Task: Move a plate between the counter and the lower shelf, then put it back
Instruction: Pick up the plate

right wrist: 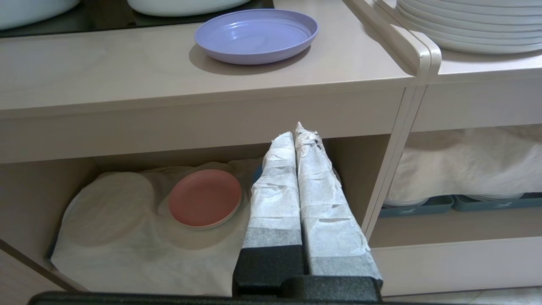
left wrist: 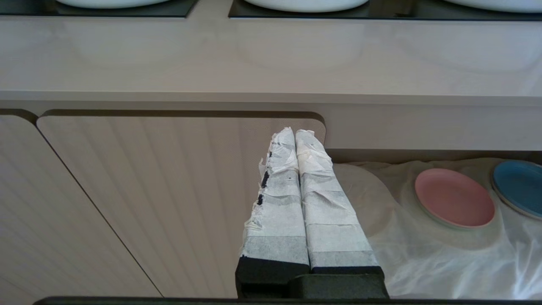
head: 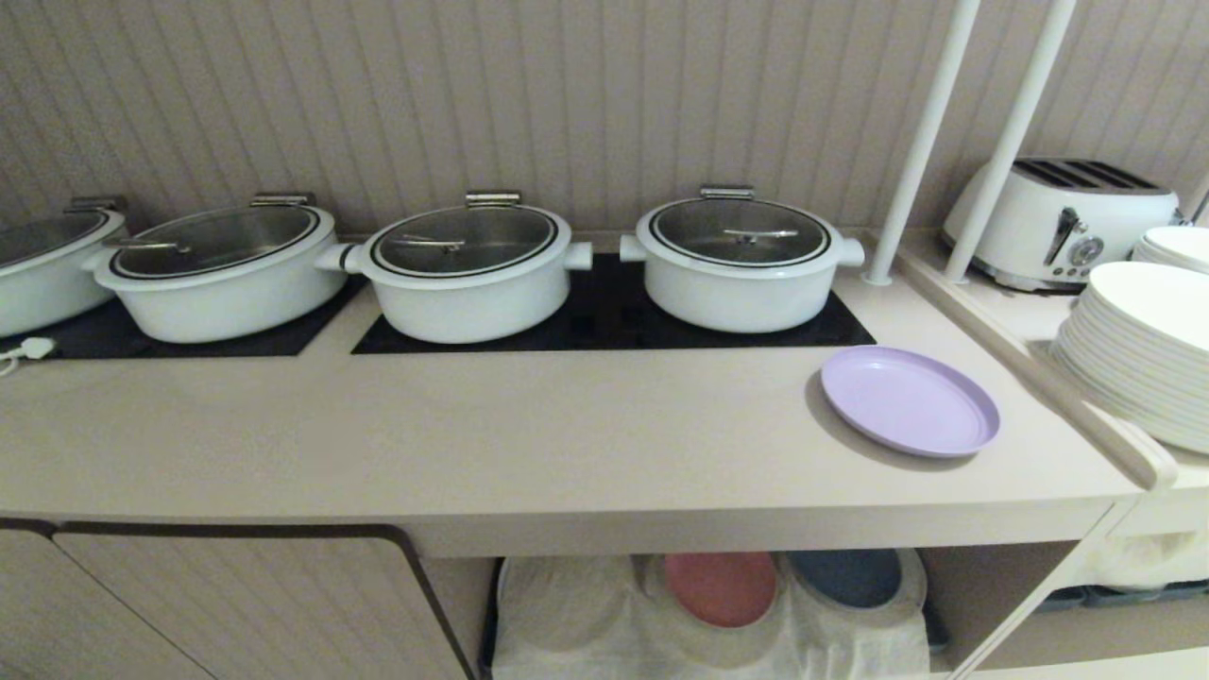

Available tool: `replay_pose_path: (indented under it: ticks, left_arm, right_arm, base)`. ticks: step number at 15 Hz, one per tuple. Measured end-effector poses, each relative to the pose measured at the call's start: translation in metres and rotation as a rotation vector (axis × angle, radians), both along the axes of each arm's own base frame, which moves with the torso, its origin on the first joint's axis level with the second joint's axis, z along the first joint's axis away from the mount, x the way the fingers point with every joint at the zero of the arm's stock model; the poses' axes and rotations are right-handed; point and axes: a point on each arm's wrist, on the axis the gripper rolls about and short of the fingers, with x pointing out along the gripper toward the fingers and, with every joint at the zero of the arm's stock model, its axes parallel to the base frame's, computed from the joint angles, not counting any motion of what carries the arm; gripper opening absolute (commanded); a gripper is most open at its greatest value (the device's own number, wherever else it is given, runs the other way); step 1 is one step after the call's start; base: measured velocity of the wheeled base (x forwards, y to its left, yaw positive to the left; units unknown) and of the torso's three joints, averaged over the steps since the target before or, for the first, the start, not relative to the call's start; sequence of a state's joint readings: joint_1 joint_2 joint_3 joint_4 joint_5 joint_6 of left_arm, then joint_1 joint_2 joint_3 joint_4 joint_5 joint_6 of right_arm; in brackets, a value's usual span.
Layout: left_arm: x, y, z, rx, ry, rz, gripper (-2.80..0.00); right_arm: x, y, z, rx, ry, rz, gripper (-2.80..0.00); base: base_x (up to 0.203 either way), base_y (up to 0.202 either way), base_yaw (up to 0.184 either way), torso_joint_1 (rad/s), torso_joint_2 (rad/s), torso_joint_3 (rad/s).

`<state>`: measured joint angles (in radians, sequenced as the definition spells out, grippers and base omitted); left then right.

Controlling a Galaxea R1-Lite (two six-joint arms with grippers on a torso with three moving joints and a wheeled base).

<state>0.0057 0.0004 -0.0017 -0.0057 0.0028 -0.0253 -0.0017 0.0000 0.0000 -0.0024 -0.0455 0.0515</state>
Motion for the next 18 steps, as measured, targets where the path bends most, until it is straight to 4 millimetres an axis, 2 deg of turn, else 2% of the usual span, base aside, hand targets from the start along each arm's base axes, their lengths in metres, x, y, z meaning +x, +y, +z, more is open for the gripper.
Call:
replay_pose_path:
  ticks: [13, 18]
  left_arm:
    - [0.0, 0.0, 0.0, 0.0, 0.0, 0.0, -2.8]
    - [0.0, 0.0, 0.0, 0.0, 0.0, 0.0, -2.8]
  right_arm:
    - [-0.0002, 0.0, -0.0002, -0.031, 0.008, -0.002, -2.8]
    - [0.0046, -0.0001, 0.0054, -0.027, 0.078, -0.007, -2.8]
  base:
    - [0.0, 0.0, 0.0, 0.0, 0.0, 0.0]
    - [0.0, 0.0, 0.0, 0.0, 0.0, 0.0]
